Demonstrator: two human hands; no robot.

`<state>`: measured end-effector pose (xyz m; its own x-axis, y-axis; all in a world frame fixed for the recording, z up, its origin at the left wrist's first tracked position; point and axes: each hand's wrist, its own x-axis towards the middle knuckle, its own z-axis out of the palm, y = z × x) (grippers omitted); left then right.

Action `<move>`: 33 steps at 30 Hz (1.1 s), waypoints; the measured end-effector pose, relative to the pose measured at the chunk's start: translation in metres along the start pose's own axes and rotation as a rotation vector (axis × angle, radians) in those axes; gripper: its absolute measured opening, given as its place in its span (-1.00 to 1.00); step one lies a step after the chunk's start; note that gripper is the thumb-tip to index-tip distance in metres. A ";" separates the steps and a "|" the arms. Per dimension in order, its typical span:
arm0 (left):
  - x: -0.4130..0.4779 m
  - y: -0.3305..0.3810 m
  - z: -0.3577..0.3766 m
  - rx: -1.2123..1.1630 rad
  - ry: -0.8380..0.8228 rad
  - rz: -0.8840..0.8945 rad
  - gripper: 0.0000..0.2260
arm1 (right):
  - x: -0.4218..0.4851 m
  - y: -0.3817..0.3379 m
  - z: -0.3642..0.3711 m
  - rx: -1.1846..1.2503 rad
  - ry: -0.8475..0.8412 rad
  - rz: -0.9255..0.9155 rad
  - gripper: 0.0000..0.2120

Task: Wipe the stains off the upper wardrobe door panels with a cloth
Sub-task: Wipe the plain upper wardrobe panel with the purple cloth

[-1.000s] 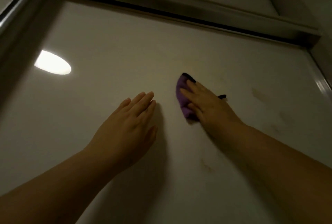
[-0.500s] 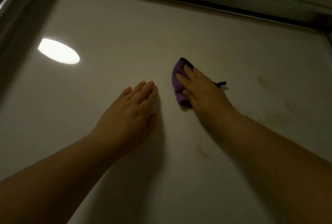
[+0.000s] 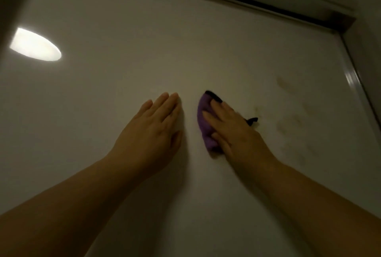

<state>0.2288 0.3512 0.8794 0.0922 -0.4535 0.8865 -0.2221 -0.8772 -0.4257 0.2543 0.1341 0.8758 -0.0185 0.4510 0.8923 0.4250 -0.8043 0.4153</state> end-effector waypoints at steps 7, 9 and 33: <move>-0.008 0.013 0.000 0.066 -0.011 0.041 -0.44 | -0.005 0.047 -0.026 0.035 0.007 0.311 -0.57; -0.007 0.017 -0.002 0.054 -0.001 0.047 -0.46 | 0.013 0.031 -0.021 -0.011 0.032 0.341 -0.59; 0.016 0.086 0.032 -0.023 0.057 0.002 -0.52 | -0.115 0.032 0.002 -0.114 -0.092 -0.075 -0.58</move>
<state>0.2427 0.2635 0.8512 0.0359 -0.4451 0.8948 -0.2447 -0.8720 -0.4240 0.2714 0.0572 0.7857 0.0387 0.5408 0.8402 0.3203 -0.8032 0.5022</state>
